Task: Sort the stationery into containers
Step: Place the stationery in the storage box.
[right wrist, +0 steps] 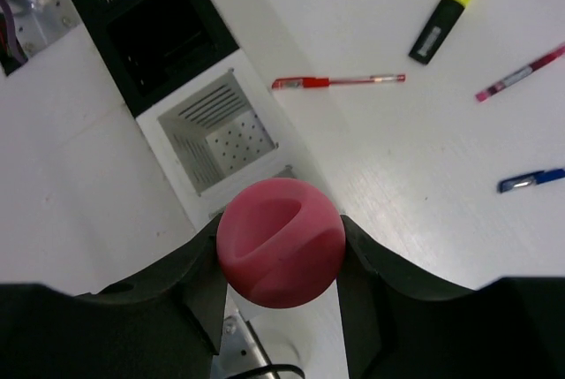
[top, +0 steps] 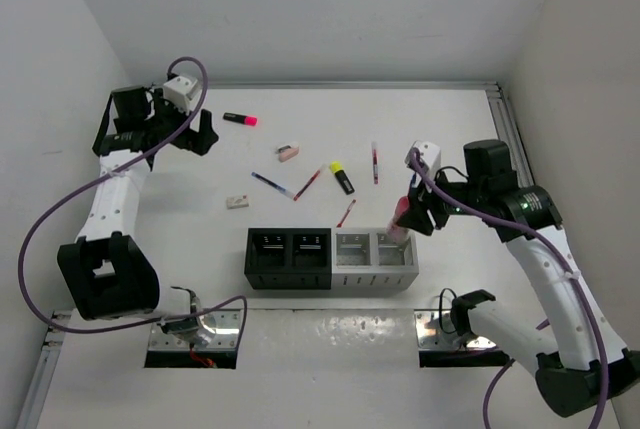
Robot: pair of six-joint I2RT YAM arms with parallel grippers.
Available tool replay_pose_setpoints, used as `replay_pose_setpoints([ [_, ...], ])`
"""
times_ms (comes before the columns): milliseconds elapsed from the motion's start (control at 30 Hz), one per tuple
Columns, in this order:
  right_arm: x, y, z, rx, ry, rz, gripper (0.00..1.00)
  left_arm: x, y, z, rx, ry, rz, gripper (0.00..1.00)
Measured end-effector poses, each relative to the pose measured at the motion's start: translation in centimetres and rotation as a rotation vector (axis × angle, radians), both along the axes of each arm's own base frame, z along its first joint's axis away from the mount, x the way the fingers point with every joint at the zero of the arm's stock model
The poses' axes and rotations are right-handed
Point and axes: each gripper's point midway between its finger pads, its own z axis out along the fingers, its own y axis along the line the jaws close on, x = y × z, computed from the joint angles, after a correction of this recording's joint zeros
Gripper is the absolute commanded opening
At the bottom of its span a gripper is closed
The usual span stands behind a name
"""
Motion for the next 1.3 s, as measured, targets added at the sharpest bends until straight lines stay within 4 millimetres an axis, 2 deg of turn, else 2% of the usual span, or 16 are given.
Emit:
replay_pose_setpoints([
  [233, -2.5, -0.4, -4.1, -0.046, 0.035, 0.038, 0.00, -3.6, -0.7, -2.4, 0.029, 0.020, -0.026, 0.99],
  [500, -3.1, -0.8, -9.0, -0.098, 0.038, 0.049, 0.02, -4.3, -0.7, -2.9, 0.052, 0.018, -0.017, 0.98],
  [533, -3.0, -0.8, -9.5, -0.104, 0.039, 0.047, 0.04, -4.4, -0.7, -3.1, 0.057, 0.020, -0.017, 0.98],
  [600, -3.1, -0.8, -10.1, -0.112, 0.037, 0.056, 0.31, -4.3, -0.8, -3.2, 0.071, 0.021, -0.025, 0.97],
  [633, -3.1, -0.8, -10.1, -0.116, 0.031, 0.061, 0.42, -4.4, -0.9, -3.4, 0.080, 0.022, -0.035, 0.95],
  [667, -3.0, -0.8, -10.1, -0.121, 0.023, 0.066, 0.60, -4.4, -0.9, -3.6, 0.093, 0.025, -0.050, 0.94],
  [767, -2.8, -0.8, -10.1, -0.134, 0.004, 0.076, 0.76, -4.4, -1.1, -5.0, 0.125, 0.060, -0.097, 0.89],
  [900, -2.2, -0.8, -9.6, -0.144, -0.011, 0.065, 0.80, -3.7, -1.9, -6.9, 0.158, 0.112, -0.156, 0.86],
  [1033, -0.6, -0.4, -7.0, -0.127, -0.060, 0.021, 0.80, -1.3, -3.6, -7.3, 0.184, 0.122, -0.220, 0.84],
  [1200, 2.2, -0.4, -3.6, -0.105, -0.124, -0.088, 0.81, 2.8, -5.0, -7.0, 0.180, 0.122, -0.249, 0.99],
  [1300, 3.7, -1.3, -3.0, -0.110, -0.130, -0.173, 0.81, 5.3, -5.8, -7.3, 0.177, 0.124, -0.261, 0.99],
])
